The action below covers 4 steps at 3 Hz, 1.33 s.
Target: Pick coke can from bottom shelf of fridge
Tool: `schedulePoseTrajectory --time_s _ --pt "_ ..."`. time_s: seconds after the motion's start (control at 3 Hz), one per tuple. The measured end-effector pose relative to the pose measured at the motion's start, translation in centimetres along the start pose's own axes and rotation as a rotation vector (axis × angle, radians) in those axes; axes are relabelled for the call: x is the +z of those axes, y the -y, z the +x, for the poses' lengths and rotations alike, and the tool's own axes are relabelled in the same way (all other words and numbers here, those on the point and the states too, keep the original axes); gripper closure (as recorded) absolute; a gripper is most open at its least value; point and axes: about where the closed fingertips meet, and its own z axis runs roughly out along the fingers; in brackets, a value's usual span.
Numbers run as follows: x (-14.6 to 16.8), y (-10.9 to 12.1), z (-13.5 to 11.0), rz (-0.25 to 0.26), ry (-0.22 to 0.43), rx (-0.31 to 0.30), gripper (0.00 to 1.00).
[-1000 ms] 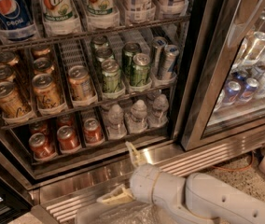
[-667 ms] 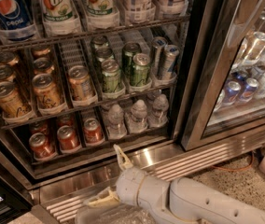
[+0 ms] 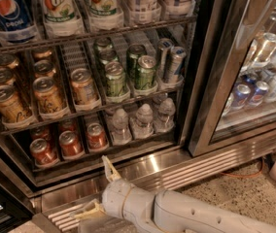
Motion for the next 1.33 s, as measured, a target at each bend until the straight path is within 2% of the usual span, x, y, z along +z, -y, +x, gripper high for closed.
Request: schedulePoseTrajectory --time_s 0.33,1.33 --pt "1.6 -1.0 0.5 0.008 -0.006 0.005 0.00" --pt "6.3 0.1 2.8 0.136 -0.028 0.012 0.00"
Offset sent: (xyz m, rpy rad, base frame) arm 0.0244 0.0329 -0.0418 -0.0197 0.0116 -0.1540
